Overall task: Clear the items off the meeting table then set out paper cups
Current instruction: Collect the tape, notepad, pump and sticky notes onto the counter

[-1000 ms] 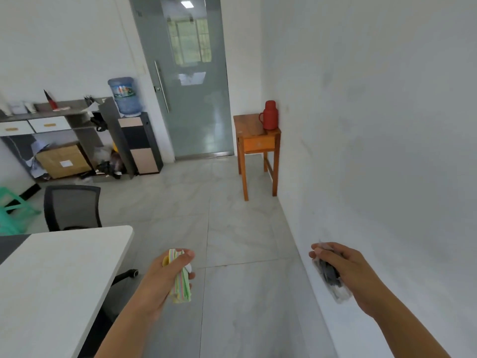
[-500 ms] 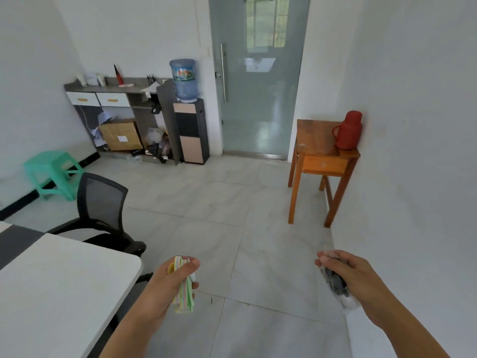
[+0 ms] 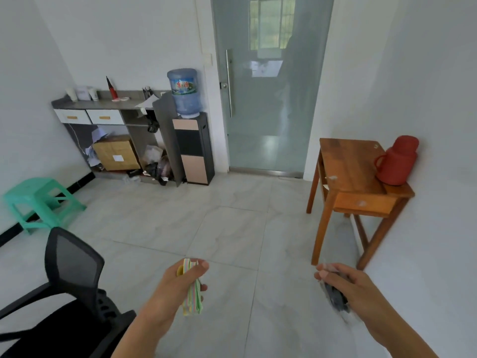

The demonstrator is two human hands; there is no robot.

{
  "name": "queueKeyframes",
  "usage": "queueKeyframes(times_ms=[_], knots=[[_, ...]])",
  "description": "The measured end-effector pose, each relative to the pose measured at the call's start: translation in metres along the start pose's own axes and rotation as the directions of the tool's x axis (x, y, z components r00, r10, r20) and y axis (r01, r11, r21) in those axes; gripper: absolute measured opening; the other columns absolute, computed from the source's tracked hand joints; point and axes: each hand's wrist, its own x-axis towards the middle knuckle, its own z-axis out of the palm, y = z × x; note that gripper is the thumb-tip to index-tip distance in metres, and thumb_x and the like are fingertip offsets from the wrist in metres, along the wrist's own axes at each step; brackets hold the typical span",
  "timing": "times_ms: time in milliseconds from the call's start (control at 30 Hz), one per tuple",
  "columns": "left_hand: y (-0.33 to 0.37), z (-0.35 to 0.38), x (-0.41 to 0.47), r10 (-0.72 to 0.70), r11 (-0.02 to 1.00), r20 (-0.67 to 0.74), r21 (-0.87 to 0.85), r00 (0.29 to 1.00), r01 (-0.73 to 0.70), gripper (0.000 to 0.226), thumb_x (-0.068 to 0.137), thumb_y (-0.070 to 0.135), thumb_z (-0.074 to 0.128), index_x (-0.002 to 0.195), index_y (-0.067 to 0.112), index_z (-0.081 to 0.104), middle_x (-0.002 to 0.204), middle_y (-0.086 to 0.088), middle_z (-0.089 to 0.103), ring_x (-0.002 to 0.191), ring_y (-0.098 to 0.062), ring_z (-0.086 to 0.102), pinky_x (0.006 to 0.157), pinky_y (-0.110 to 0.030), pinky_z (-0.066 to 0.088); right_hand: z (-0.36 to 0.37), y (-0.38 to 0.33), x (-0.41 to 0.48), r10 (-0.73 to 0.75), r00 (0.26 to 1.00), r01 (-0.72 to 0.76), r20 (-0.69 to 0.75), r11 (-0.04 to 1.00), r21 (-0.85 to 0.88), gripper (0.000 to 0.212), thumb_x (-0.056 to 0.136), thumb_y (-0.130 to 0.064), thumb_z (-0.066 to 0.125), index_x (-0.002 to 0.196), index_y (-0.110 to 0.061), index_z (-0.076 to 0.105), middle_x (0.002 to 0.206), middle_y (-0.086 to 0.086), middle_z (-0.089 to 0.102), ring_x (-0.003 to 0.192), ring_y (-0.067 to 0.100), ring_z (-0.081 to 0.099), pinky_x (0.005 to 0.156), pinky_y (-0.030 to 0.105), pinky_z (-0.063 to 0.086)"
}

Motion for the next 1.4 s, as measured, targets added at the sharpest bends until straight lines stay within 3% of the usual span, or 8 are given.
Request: queueKeyframes(times_ms=[100, 267, 500, 667, 767, 1067, 1300, 1400], knots=[[0.019, 0.0, 0.055, -0.016, 1.0, 0.022, 0.018, 1.0, 0.015, 0.057, 0.055, 0.04, 0.079, 0.1, 0.006, 0.068, 0.093, -0.012, 0.066, 0.075, -0.027, 0.069, 0.062, -0.037, 0.056, 0.01, -0.014, 0.067, 0.032, 0.999, -0.032, 0.011, 0.999, 0.011, 0.008, 0.086, -0.015, 0.069, 0.093, -0.016, 0.073, 0.101, 0.003, 0.075, 0.1, 0.016, 0.066, 0.082, 0.024, 0.047], [0.048, -0.016, 0.17, -0.01, 1.0, -0.06, -0.001, 0.998, 0.01, 0.052, 0.061, 0.037, 0.076, 0.102, 0.006, 0.067, 0.097, -0.014, 0.064, 0.073, -0.026, 0.069, 0.064, -0.039, 0.056, 0.035, -0.052, 0.211, 0.005, 0.998, -0.003, 0.067, 1.0, -0.031, 0.011, 0.086, -0.021, 0.069, 0.097, -0.019, 0.073, 0.105, 0.001, 0.074, 0.105, 0.016, 0.064, 0.088, 0.026, 0.044], [0.111, -0.049, 0.304, 0.005, 0.999, -0.207, -0.034, 0.978, -0.012, 0.069, 0.047, 0.049, 0.078, 0.102, 0.009, 0.069, 0.102, -0.02, 0.067, 0.076, -0.03, 0.07, 0.066, -0.042, 0.056, 0.099, -0.147, 0.4, -0.06, 0.975, 0.077, 0.215, 0.994, -0.071, 0.008, 0.089, -0.021, 0.066, 0.095, -0.019, 0.072, 0.1, 0.003, 0.074, 0.089, 0.01, 0.064, 0.071, 0.021, 0.045], [0.119, -0.101, 0.364, -0.065, 0.995, -0.34, -0.091, 0.938, 0.036, 0.094, 0.028, 0.063, 0.087, 0.102, 0.009, 0.069, 0.104, -0.023, 0.066, 0.077, -0.032, 0.07, 0.063, -0.039, 0.056, 0.169, -0.195, 0.501, -0.052, 0.921, 0.121, 0.386, 0.98, -0.157, 0.014, 0.088, -0.021, 0.068, 0.093, -0.009, 0.073, 0.105, 0.027, 0.067, 0.102, 0.037, 0.064, 0.101, 0.045, 0.046], [0.119, -0.136, 0.406, -0.117, 0.988, -0.394, -0.138, 0.912, 0.067, 0.108, 0.015, 0.069, 0.086, 0.103, 0.008, 0.068, 0.104, -0.021, 0.066, 0.078, -0.032, 0.07, 0.063, -0.04, 0.057, 0.218, -0.209, 0.554, -0.011, 0.9, 0.097, 0.437, 0.98, -0.174, 0.008, 0.087, -0.02, 0.068, 0.091, -0.018, 0.074, 0.099, 0.008, 0.076, 0.104, 0.022, 0.068, 0.093, 0.032, 0.047], [0.187, -0.266, 0.585, -0.115, 0.983, -0.432, -0.177, 0.895, 0.041, 0.074, 0.044, 0.049, 0.078, 0.103, 0.006, 0.067, 0.096, -0.015, 0.065, 0.076, -0.03, 0.068, 0.065, -0.04, 0.055, 0.376, -0.293, 0.704, -0.013, 0.887, 0.111, 0.461, 0.976, -0.186, 0.008, 0.088, -0.02, 0.067, 0.093, -0.019, 0.073, 0.1, 0.003, 0.075, 0.087, 0.013, 0.066, 0.068, 0.023, 0.043], [0.245, -0.365, 0.704, -0.105, 0.984, -0.403, -0.174, 0.909, 0.036, 0.051, 0.062, 0.037, 0.076, 0.103, 0.007, 0.067, 0.098, -0.018, 0.065, 0.076, -0.028, 0.068, 0.065, -0.039, 0.056, 0.486, -0.363, 0.794, -0.011, 0.876, 0.117, 0.481, 0.975, -0.191, 0.011, 0.087, -0.021, 0.068, 0.097, -0.02, 0.073, 0.104, -0.001, 0.075, 0.101, 0.015, 0.066, 0.094, 0.031, 0.046], [0.253, -0.411, 0.748, -0.138, 0.98, -0.411, -0.186, 0.901, 0.065, 0.05, 0.062, 0.037, 0.076, 0.102, 0.007, 0.068, 0.098, -0.018, 0.064, 0.075, -0.027, 0.068, 0.062, -0.037, 0.055, 0.542, -0.378, 0.84, 0.025, 0.861, 0.097, 0.509, 0.973, -0.211, 0.011, 0.087, -0.019, 0.068, 0.097, -0.019, 0.073, 0.106, 0.0, 0.074, 0.104, 0.015, 0.066, 0.088, 0.028, 0.046]])
